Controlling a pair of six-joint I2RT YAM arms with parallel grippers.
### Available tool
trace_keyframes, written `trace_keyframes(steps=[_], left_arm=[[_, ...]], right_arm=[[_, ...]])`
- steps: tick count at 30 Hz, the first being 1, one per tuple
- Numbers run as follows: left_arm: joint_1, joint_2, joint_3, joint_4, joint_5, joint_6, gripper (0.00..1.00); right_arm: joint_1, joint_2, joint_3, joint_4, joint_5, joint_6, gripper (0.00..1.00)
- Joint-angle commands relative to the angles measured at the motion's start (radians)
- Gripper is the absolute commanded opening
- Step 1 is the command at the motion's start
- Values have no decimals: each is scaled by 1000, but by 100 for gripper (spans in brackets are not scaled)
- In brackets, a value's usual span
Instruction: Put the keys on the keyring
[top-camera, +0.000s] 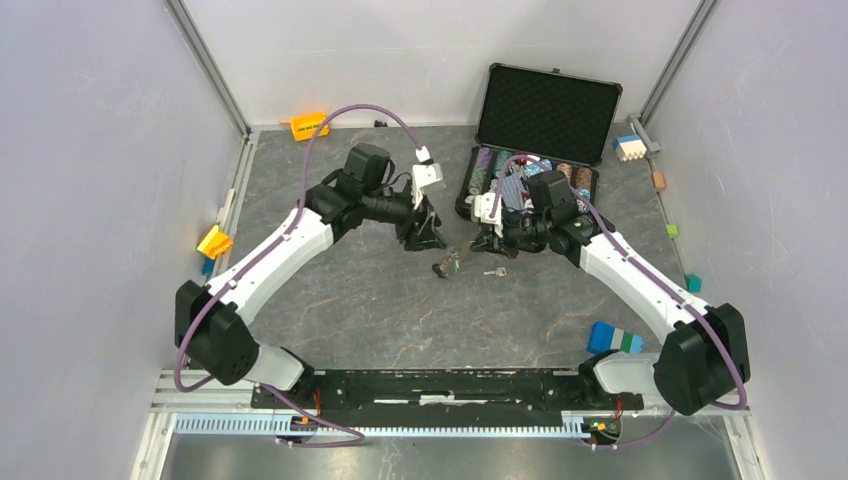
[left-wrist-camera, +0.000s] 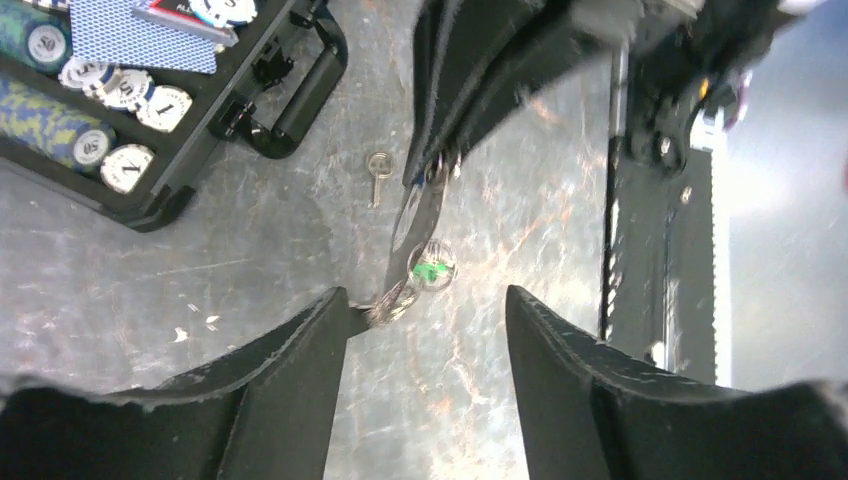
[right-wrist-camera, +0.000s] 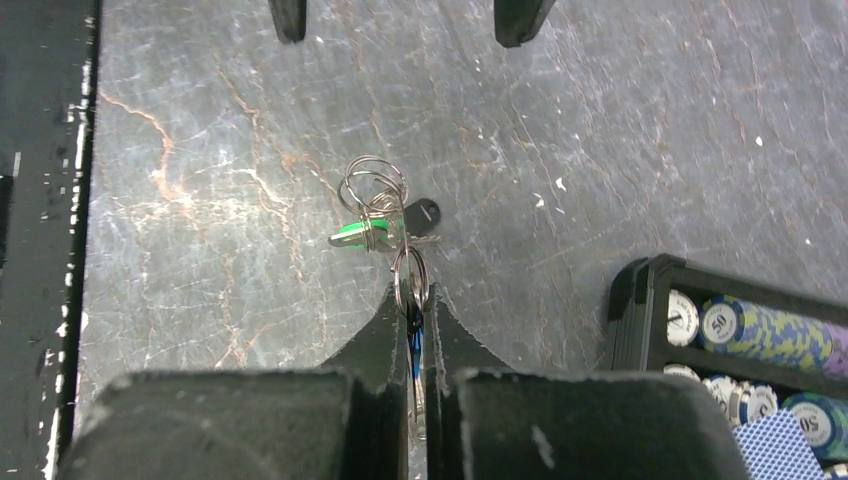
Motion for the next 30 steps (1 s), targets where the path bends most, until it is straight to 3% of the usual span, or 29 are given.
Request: trace_keyframes(steps=[1,3,13,19,30], left_arm=[[10,-57,27,-276,114,652,67],[9,-64,19,-312,111,813,67],[-42,-29,-11,-315,74,1045,64],[-119,-19,-61,-235,-10,1000,59],[-149,-54,-166,-36,-64,850,50]], right_arm=[[-3,-26,73,-86,-122,-84,0],[-3,-26,77,-101,-147,-86,0],[-3,13,72,-136,-236,-71,0],[-4,32,84,-129,-255,-52,0],[-11,27,72,-119,-255,-38,0]])
